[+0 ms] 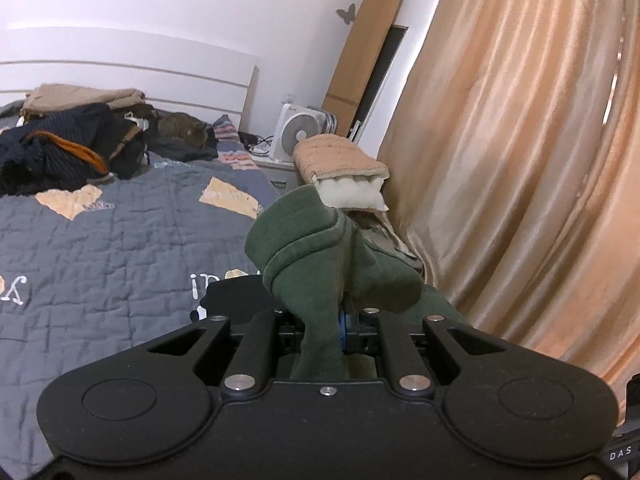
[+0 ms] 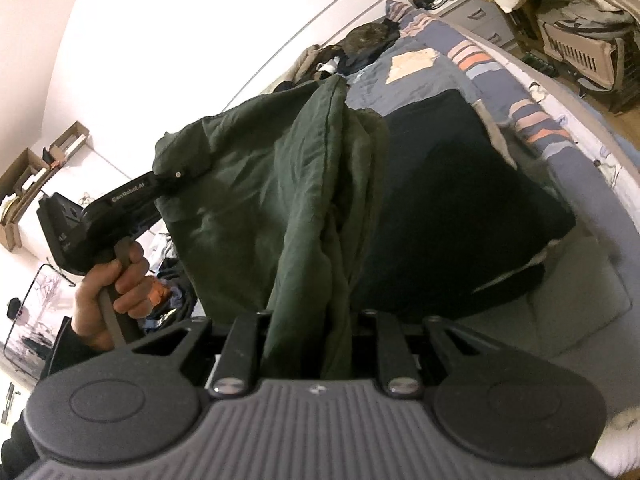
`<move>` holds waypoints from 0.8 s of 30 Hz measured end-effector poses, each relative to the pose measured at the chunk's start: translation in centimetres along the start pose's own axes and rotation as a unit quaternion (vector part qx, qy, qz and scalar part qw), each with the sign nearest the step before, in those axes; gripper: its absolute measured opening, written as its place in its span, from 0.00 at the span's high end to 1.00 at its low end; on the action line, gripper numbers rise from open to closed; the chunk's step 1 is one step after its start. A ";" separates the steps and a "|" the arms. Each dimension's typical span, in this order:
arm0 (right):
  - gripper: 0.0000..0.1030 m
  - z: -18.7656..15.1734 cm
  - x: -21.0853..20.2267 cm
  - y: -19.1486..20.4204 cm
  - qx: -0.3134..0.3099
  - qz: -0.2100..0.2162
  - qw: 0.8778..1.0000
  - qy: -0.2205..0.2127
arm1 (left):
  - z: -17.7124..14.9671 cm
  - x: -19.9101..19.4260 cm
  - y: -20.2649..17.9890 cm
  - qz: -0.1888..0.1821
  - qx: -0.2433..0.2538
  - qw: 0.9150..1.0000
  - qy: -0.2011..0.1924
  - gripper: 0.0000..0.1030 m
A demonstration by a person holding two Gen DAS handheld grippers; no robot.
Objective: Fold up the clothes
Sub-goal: 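Lift the folded green shirt with both grippers and carry it over the black clothes stack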
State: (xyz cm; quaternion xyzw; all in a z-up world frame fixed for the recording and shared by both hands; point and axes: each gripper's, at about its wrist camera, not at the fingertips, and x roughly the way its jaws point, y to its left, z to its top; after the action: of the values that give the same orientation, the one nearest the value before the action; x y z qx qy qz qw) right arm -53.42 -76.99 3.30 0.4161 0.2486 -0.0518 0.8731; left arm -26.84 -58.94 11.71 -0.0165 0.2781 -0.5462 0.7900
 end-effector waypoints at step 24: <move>0.71 6.5 8.3 -8.2 -0.087 -0.086 0.992 0.000 | -0.7 17.7 7.4 0.040 -0.040 0.994 0.093 0.88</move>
State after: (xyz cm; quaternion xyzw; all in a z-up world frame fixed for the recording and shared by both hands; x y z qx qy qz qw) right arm -46.13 -86.21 -2.99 0.3151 0.2868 -0.1053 0.8985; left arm -16.43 -71.20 1.24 0.0137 0.3723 -0.5020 0.7805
